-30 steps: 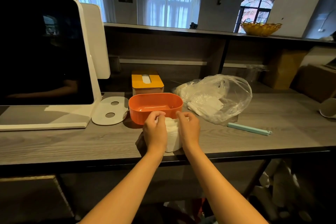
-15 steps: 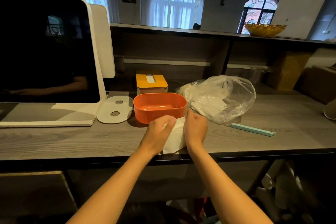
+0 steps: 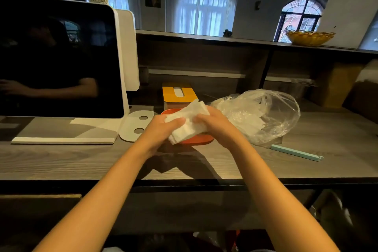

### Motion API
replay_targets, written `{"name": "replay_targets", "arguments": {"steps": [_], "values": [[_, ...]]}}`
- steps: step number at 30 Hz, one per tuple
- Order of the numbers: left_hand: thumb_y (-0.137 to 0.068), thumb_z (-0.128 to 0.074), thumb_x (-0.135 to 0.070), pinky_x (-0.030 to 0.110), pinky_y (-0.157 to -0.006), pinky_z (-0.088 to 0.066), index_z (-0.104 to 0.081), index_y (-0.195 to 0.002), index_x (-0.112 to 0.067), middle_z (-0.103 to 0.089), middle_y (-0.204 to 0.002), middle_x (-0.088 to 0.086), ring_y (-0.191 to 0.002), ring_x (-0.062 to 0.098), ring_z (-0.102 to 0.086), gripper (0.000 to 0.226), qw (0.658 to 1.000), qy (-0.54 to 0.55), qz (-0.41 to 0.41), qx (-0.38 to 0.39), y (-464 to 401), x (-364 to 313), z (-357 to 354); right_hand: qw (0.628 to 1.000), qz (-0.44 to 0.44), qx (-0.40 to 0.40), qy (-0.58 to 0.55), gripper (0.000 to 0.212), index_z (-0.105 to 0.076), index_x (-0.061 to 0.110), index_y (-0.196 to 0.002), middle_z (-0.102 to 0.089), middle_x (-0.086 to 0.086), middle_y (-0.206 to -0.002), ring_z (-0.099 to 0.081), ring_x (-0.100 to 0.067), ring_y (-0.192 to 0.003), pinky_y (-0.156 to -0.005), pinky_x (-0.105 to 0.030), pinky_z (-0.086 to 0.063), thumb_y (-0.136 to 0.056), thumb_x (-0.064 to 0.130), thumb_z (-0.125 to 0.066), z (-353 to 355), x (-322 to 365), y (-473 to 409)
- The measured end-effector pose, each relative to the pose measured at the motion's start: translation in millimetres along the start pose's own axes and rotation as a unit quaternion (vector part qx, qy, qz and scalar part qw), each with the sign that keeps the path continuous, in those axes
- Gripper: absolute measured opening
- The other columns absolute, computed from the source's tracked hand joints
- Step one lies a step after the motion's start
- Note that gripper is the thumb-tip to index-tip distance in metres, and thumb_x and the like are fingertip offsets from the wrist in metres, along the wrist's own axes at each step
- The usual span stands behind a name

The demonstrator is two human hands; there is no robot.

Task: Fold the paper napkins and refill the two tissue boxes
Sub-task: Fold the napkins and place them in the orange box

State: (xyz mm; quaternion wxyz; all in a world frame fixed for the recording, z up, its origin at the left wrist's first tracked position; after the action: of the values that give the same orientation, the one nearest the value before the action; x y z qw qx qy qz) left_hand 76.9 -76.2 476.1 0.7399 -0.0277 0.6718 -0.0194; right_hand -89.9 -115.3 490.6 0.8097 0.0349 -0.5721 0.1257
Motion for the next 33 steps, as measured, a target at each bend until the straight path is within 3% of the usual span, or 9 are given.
{"name": "replay_targets", "arguments": {"steps": [7, 11, 14, 18, 22, 26, 28, 31, 33], "values": [[-0.097, -0.063, -0.017, 0.03, -0.077, -0.058, -0.063, -0.115, -0.016, -0.067, -0.109, 0.005, -0.101, 0.019, -0.064, 0.018, 0.991, 0.102, 0.079, 0.043, -15.5, -17.8, 2.8, 0.978, -0.115, -0.088, -0.153, 0.052, -0.056, 0.011, -0.131, -0.066, -0.009, -0.121, -0.067, -0.024, -0.105, -0.088, -0.039, -0.059, -0.085, 0.025, -0.077, -6.5, 13.3, -43.4], [-0.095, -0.062, -0.011, 0.027, -0.067, -0.059, -0.055, -0.129, -0.016, -0.062, -0.118, 0.009, -0.106, 0.023, -0.064, 0.035, 0.983, 0.173, 0.057, -0.008, -31.0, -15.9, 4.0, 0.96, -0.189, -0.022, -0.204, 0.043, -0.055, 0.013, -0.117, -0.066, -0.014, -0.118, -0.068, -0.027, -0.106, -0.092, -0.039, -0.057, -0.091, 0.047, -0.064, -20.3, 20.9, -48.8], [-0.097, -0.06, -0.014, 0.028, -0.07, -0.06, -0.047, -0.138, -0.021, -0.059, -0.122, 0.007, -0.109, 0.023, -0.061, 0.043, 0.993, 0.107, 0.054, -0.02, -42.6, -9.7, 6.0, 0.953, -0.184, 0.003, -0.241, 0.041, -0.049, 0.016, -0.127, -0.062, -0.014, -0.117, -0.064, -0.028, -0.105, -0.09, -0.041, -0.058, -0.096, 0.041, -0.058, -27.3, 25.7, -54.9], [-0.102, -0.052, -0.032, 0.032, -0.085, -0.057, -0.054, -0.131, -0.022, -0.062, -0.114, -0.002, -0.108, 0.018, -0.061, 0.031, 0.997, -0.022, 0.026, -0.07, -53.1, -4.3, 12.4, 0.968, -0.201, -0.057, -0.142, 0.034, -0.041, 0.017, -0.127, -0.056, -0.006, -0.098, -0.061, -0.023, -0.094, -0.096, -0.041, -0.055, -0.099, 0.024, -0.058, -33.0, 26.6, -68.0], [-0.106, -0.042, -0.038, 0.035, -0.093, -0.048, -0.059, -0.113, -0.023, -0.063, -0.117, 0.002, -0.112, 0.021, -0.059, 0.024, 0.978, -0.057, -0.039, -0.197, -63.0, 9.1, 32.6, 0.966, -0.239, -0.027, -0.096, 0.046, -0.036, 0.014, -0.139, -0.058, -0.011, -0.113, -0.061, -0.028, -0.108, -0.099, -0.043, -0.053, -0.099, 0.019, -0.057, -27.4, 21.6, -80.2], [-0.108, -0.034, -0.043, 0.032, -0.092, -0.041, -0.046, -0.146, -0.012, -0.052, -0.143, 0.01, -0.124, 0.024, -0.053, 0.051, 0.986, 0.053, 0.055, -0.148, -65.3, 25.3, 34.3, 0.959, -0.281, 0.007, 0.024, 0.056, -0.035, 0.015, -0.147, -0.056, -0.012, -0.128, -0.056, -0.03, -0.113, -0.101, -0.043, -0.05, -0.098, 0.021, -0.06, -33.0, 15.5, -88.1], [-0.108, -0.033, -0.043, 0.034, -0.089, -0.042, -0.042, -0.15, -0.013, -0.049, -0.147, 0.011, -0.13, 0.028, -0.051, 0.053, 0.984, 0.081, 0.077, -0.137, -64.9, 26.9, 32.4, 0.953, -0.288, 0.027, 0.092, 0.059, -0.036, 0.016, -0.15, -0.056, -0.012, -0.134, -0.056, -0.031, -0.117, -0.104, -0.045, -0.048, -0.097, 0.022, -0.062, -37.8, 13.3, -90.6], [-0.108, -0.032, -0.043, 0.027, -0.074, -0.047, -0.041, -0.151, -0.015, -0.05, -0.147, 0.009, -0.117, 0.023, -0.053, 0.052, 0.986, 0.077, 0.079, -0.125, -65.2, 27.4, 31.3, 0.94, -0.292, 0.064, 0.161, 0.065, -0.029, 0.015, -0.154, -0.048, -0.013, -0.146, -0.049, -0.034, -0.131, -0.109, -0.045, -0.043, -0.098, 0.023, -0.061, -42.2, 12.9, -94.0], [-0.108, -0.032, -0.044, 0.027, -0.075, -0.047, -0.038, -0.152, -0.016, -0.05, -0.147, 0.008, -0.117, 0.022, -0.052, 0.052, 0.987, 0.063, 0.079, -0.123, -66.0, 28.6, 31.3, 0.935, -0.294, 0.082, 0.182, 0.068, -0.025, 0.014, -0.156, -0.042, -0.013, -0.152, -0.043, -0.034, -0.137, -0.11, -0.045, -0.04, -0.099, 0.024, -0.061, -45.7, 15.0, -93.1]]}}
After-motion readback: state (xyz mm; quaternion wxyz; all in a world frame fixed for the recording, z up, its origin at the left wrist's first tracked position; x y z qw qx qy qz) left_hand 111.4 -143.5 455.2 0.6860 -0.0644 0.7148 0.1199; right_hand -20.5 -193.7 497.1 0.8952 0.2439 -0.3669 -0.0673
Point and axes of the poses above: each hand's wrist, its own y-axis away from the middle knuckle, its own z-axis out of the back of the hand, x = y × z, the point moved 1 cm from there along -y, towards the middle knuckle
